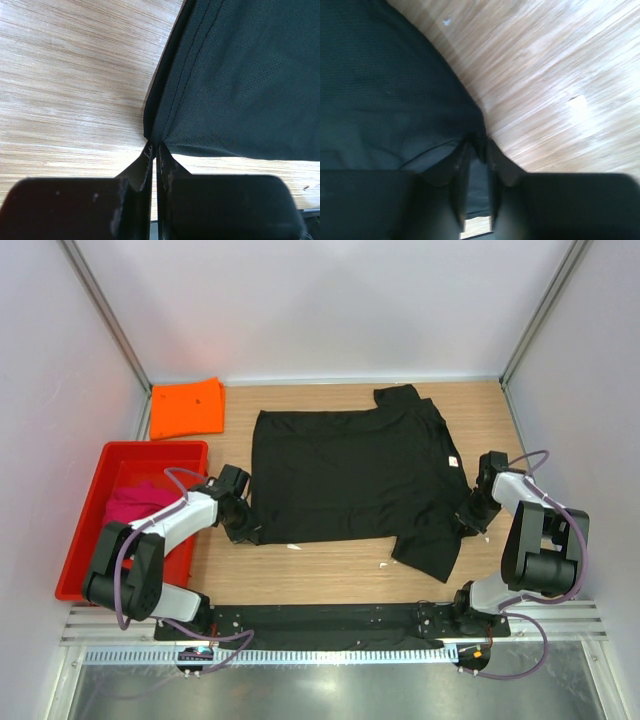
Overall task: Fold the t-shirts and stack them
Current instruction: Fold the tshirt
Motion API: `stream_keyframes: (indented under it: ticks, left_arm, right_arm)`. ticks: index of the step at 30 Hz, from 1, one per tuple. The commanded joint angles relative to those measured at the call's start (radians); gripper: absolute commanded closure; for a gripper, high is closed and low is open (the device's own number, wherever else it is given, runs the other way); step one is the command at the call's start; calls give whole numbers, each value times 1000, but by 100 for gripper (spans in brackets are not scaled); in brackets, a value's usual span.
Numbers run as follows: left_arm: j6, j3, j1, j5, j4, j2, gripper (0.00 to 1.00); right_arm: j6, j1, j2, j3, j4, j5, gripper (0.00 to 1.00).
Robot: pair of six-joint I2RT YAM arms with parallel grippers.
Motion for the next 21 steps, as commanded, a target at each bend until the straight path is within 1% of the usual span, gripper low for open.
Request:
stream_keyframes:
  ticks: [1, 2, 3, 6, 10, 13, 21]
  left_arm:
    - [12, 16, 6, -11, -5, -27, 100]
    - [8, 14, 6, -16, -11, -35, 100]
    - [7, 14, 6, -17, -14, -38, 100]
    - [-1, 11, 11, -20, -37, -65, 100]
    - [-7, -1, 21, -27, -68, -121, 100]
    - [-19, -22, 26, -24, -79, -156, 100]
    - [-28, -46, 40, -10, -137, -197, 100]
  right_arm:
    - [36, -4, 4, -32, 16, 19, 78]
    - [45, -4, 1, -32, 7, 36, 82]
    - [54, -4, -14, -32, -5, 40, 90]
    - [83, -4, -67, -29, -83, 75, 99]
    - [109, -4, -126, -19, -155, 89, 99]
    - [111, -5, -141, -21, -198, 100, 99]
    - [68, -4, -146, 5, -215, 97, 99]
